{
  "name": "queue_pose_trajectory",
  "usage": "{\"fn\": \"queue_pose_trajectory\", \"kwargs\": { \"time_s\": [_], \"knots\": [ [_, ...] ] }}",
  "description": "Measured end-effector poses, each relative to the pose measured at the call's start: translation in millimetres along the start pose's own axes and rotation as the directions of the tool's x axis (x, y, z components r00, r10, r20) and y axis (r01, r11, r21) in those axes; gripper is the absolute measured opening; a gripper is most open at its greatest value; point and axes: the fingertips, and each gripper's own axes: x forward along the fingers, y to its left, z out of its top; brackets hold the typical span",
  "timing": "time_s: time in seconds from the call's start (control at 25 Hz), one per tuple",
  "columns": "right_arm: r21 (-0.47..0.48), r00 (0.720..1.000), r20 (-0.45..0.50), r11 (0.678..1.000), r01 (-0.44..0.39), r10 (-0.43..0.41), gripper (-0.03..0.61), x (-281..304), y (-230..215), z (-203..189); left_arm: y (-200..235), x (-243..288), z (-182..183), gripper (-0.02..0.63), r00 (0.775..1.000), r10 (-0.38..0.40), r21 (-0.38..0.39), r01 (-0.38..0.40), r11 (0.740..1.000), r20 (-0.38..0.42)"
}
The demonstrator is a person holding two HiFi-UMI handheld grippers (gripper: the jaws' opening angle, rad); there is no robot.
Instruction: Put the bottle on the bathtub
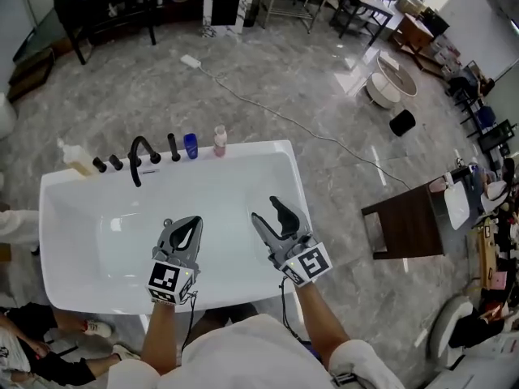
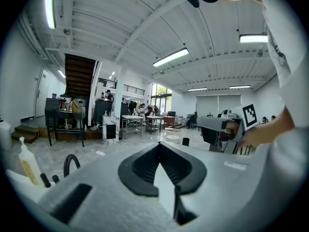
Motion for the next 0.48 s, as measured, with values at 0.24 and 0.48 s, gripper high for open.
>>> {"fn": "queue_pose_trajectory", "kwargs": {
  "time_s": [0.24, 0.48],
  "knots": [
    [0.052, 0.998, 0.047, 0.998, -0.031, 0.029, 0.175, -13.3, 46.6, 40.0, -14.3, -23.4, 35.8, 0.008, 0.998, -0.028, 0.044, 0.026, 0.999, 0.054],
    [0.013, 0.995, 0.084, 0.998, -0.054, 0.053, 0.118, -24.5, 77.8, 71.0, -18.4, -50.6, 48.9, 0.008, 0.996, -0.025, 0.064, 0.019, 0.998, 0.086]
  ]
}}
